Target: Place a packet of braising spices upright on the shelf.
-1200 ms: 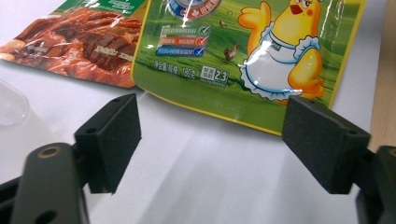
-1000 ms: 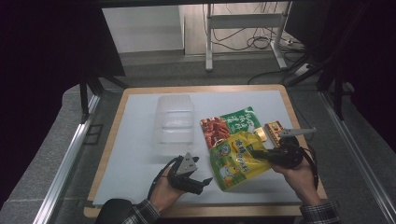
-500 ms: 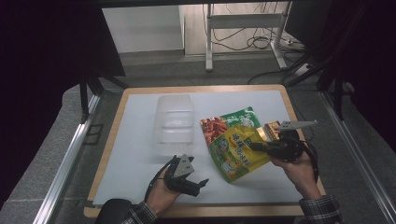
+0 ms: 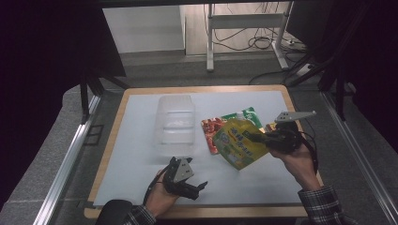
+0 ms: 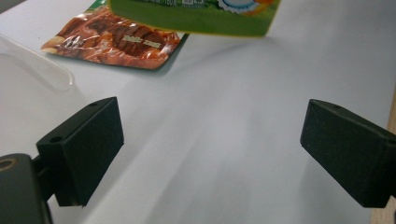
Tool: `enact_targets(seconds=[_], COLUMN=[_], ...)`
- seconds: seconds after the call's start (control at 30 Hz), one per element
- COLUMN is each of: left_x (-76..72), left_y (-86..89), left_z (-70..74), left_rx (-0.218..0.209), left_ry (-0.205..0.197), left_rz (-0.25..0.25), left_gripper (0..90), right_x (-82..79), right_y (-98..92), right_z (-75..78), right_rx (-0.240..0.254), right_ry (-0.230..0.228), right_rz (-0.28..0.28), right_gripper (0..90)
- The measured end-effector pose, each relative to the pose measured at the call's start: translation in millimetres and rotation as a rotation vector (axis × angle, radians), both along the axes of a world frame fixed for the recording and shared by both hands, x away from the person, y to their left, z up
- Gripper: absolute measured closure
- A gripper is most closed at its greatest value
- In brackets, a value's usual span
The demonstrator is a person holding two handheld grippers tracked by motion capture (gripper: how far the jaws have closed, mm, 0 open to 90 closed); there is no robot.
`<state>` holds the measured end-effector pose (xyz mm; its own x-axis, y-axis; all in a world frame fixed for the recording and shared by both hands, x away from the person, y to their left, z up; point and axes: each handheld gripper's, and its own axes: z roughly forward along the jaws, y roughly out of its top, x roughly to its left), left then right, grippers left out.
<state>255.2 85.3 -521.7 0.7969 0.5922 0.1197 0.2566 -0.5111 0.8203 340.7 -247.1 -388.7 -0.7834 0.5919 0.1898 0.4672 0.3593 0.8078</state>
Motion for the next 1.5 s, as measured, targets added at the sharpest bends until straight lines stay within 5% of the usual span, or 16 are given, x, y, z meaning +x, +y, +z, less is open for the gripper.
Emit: enact_targets(seconds=[0.5, 1.5], left_x=[-11.6, -10.6], left_y=[9.7, 12.7], left_z=[1.0, 0.2], left_rx=[-0.016, -0.017], left_ry=[0.0, -0.004], left_rz=[0.018, 0.023], left_gripper=[4.9, 4.5], right_x=[23.6, 69.9], right_y=[12.2, 48.5], right_z=[15.3, 31.6], right_rx=[-0.015, -0.014], right_ry=[-0.05, -0.103], right_rz=[0.002, 0.022], right_gripper=[88.7, 88.7])
